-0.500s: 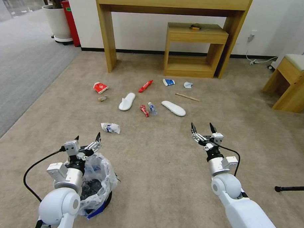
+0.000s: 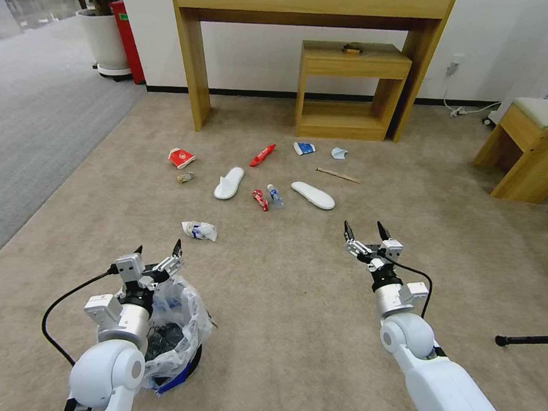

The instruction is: Pick up the trash bin and place the garbage on the floor into it.

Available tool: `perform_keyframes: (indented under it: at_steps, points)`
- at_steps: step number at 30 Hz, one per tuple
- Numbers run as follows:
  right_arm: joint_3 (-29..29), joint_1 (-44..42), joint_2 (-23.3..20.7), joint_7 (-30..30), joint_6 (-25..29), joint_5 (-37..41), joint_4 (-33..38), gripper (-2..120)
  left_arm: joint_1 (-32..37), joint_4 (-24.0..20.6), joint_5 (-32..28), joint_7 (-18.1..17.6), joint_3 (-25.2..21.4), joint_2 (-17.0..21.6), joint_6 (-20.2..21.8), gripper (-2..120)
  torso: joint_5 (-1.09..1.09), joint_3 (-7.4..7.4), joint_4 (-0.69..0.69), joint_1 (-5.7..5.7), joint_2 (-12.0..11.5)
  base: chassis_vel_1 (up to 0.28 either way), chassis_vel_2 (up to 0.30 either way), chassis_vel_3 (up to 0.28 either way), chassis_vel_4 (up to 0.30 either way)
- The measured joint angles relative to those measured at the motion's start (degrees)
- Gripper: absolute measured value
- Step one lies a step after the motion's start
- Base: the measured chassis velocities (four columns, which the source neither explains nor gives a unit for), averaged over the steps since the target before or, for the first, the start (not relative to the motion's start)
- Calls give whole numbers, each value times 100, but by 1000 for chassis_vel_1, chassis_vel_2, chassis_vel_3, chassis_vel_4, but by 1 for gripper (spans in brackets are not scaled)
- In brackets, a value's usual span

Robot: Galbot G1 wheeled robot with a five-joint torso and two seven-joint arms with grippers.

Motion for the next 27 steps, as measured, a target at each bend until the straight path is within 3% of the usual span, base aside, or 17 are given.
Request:
perform_keyframes:
  at_steps: [19,27]
  points:
    - [33,-19,-5,-90,80,-14,-114,100,6,29,53,19,5,-37,-10,100,0,0,0,-1,0,0,0,0,0]
    - [62,-87,-101,-141,114,-15,-115,100,7,-153,-95,-115,-136,83,238,100,0,0,0,-1,0,0,0,0,0]
